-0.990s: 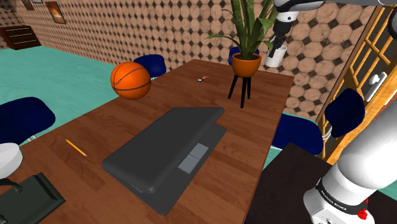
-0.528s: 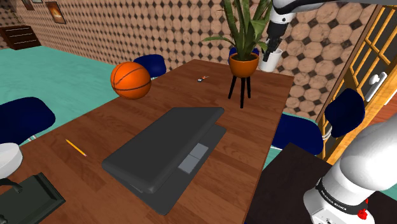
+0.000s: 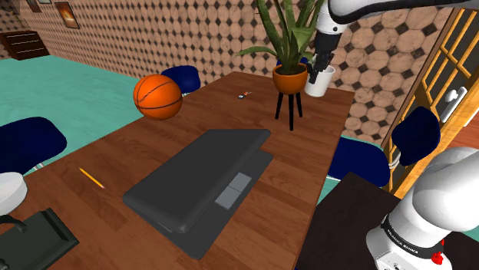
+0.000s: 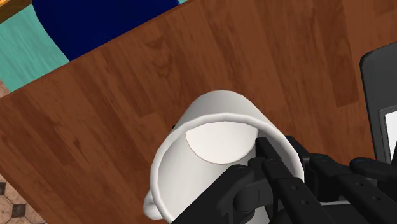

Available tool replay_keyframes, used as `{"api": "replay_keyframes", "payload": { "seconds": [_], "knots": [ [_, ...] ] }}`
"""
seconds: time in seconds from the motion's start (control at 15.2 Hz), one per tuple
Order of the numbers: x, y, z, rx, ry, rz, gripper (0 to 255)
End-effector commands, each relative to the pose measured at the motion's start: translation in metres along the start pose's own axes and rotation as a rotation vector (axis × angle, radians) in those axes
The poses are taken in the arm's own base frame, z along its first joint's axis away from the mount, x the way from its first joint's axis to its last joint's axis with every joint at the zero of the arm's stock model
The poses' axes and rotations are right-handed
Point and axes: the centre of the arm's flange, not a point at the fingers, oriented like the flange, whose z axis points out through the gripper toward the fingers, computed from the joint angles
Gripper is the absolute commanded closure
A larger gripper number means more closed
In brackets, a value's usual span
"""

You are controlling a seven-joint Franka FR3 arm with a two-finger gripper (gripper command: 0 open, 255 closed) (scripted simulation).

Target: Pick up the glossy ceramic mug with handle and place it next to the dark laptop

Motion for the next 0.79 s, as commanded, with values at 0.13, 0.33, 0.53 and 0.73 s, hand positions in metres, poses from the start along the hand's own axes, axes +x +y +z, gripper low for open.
{"api": "replay_keyframes", "payload": {
  "seconds": [0.13, 0.33, 0.53, 0.73],
  "knots": [
    [-0.015, -0.047, -0.006, -0.001, 0.0, 0.002, 255],
    [-0.026, -0.085, -0.01, -0.001, 0.0, 0.002, 255],
    [-0.037, -0.123, -0.015, -0.001, 0.0, 0.002, 255],
    [-0.049, -0.161, -0.019, -0.001, 0.0, 0.002, 255]
  ]
}}
